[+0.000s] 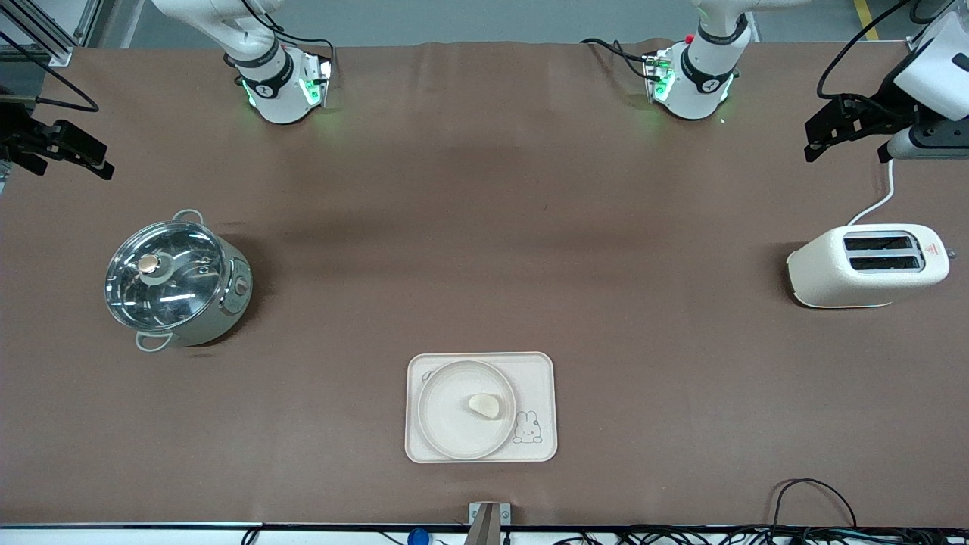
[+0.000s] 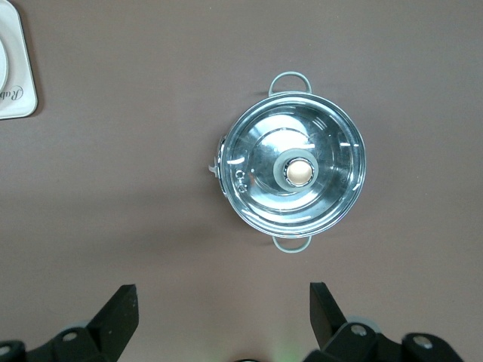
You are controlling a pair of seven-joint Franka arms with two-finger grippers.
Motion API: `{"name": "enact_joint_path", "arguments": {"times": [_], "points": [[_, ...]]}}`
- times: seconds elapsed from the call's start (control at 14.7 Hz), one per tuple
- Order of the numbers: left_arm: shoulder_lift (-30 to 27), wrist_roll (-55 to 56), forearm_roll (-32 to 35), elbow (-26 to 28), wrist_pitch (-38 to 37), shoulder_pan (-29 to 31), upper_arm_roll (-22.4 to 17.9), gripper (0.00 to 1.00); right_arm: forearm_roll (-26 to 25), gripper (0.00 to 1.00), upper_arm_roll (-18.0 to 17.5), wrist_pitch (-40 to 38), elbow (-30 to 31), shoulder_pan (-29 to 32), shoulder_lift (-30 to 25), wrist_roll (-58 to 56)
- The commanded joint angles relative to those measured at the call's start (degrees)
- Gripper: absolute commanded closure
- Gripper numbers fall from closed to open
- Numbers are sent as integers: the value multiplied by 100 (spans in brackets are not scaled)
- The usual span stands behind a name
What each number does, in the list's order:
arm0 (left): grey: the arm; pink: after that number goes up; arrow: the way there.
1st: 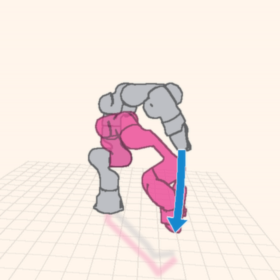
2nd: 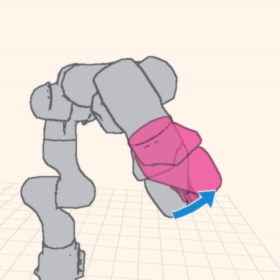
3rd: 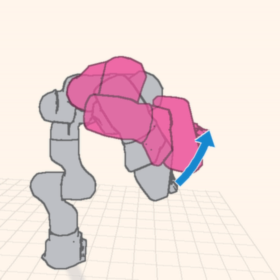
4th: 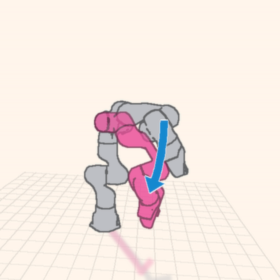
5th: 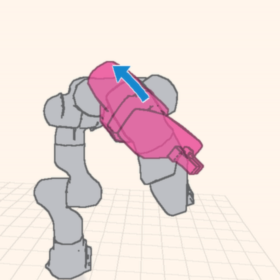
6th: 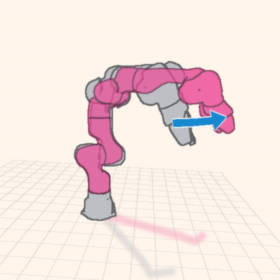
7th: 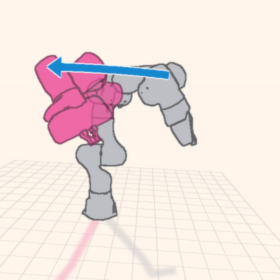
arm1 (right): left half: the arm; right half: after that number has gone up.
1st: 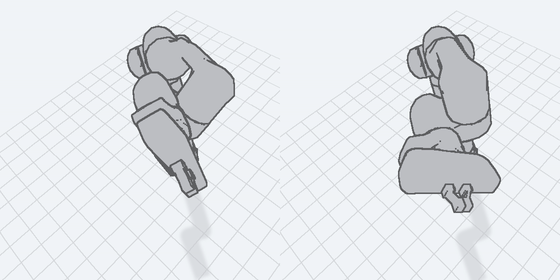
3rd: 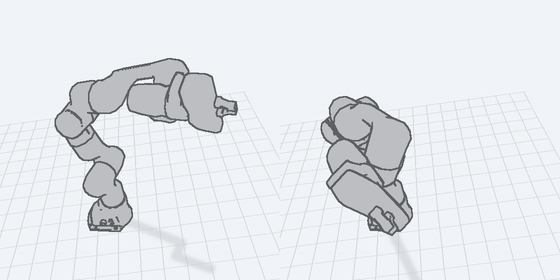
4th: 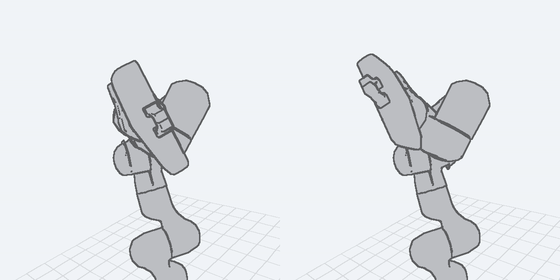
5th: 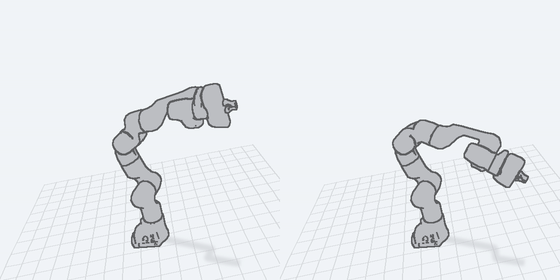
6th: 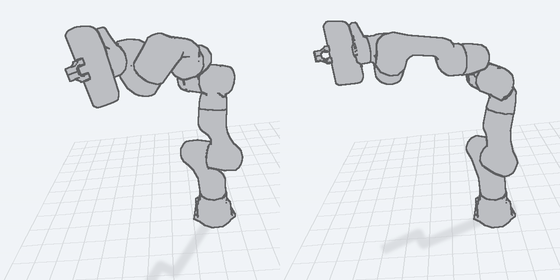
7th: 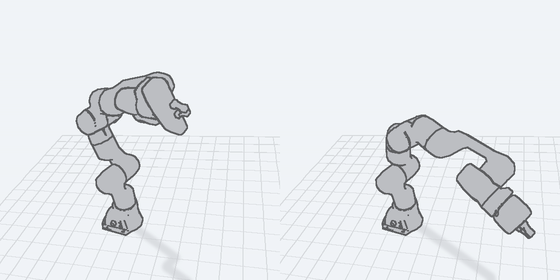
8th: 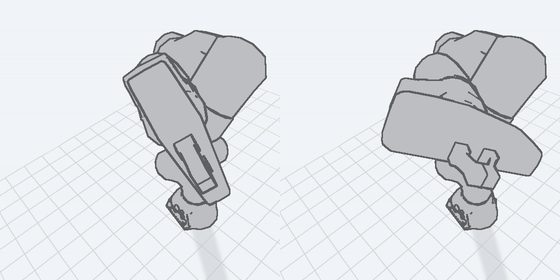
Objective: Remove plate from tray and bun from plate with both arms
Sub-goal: 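Move the right gripper past the pot toward the white plate on the tray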
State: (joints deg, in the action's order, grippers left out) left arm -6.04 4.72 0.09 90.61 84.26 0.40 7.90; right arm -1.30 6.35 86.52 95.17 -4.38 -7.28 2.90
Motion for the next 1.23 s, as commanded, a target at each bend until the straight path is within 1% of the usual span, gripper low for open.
{"name": "enact_joint_path", "arguments": {"times": [0.0, 0.2, 0.34, 0.41, 0.54, 0.61, 0.75, 0.82, 0.89, 0.95, 1.02, 1.16], "points": [[6, -120, -106, -114, -120, 66, 1, 0, -90, 0, -73, -29, 10, 78, -19, -52], [41, -103, -80, -237, -120, 75, 1, 0, -81, 0, -73, -47, 10, 69, -19, -52], [182, -94, -79, -377, -129, 75, 1, 0, -38, 0, -73, -30, 72, 95, -10, -61], [226, -94, -88, -387, -129, 66, 1, 0, 67, 0, -64, -47, 89, 104, 24, 0], [235, -103, -97, -387, -129, 75, 1, 0, 602, 0, -55, -83, 325, 78, 86, 27], [244, -103, -88, -378, -129, 66, 1, 0, 787, 0, -64, 66, 449, 26, 199, 35], [261, -33, -88, -334, -129, 49, 1, 0, 1121, 0, -82, 347, 450, -71, 629, 35], [279, 2, -88, -325, -138, 31, 9, 0, 1454, 0, -82, 505, 441, -72, 927, 35], [288, 12, -88, -325, -138, 31, 18, 0, 1796, 0, -82, 820, 450, -89, 1243, 35], [314, 12, -88, -325, -138, 39, 27, 0, 1948, 0, -99, 1110, 450, -176, 1464, 35], [323, 12, -79, -334, -138, 48, 27, 0, 2019, 0, -99, 1452, 450, -421, 1666, 44], [332, 3, -88, -343, -129, 57, 27, 0, 2360, 0, -99, 2156, 432, -747, 2088, 263]]}}
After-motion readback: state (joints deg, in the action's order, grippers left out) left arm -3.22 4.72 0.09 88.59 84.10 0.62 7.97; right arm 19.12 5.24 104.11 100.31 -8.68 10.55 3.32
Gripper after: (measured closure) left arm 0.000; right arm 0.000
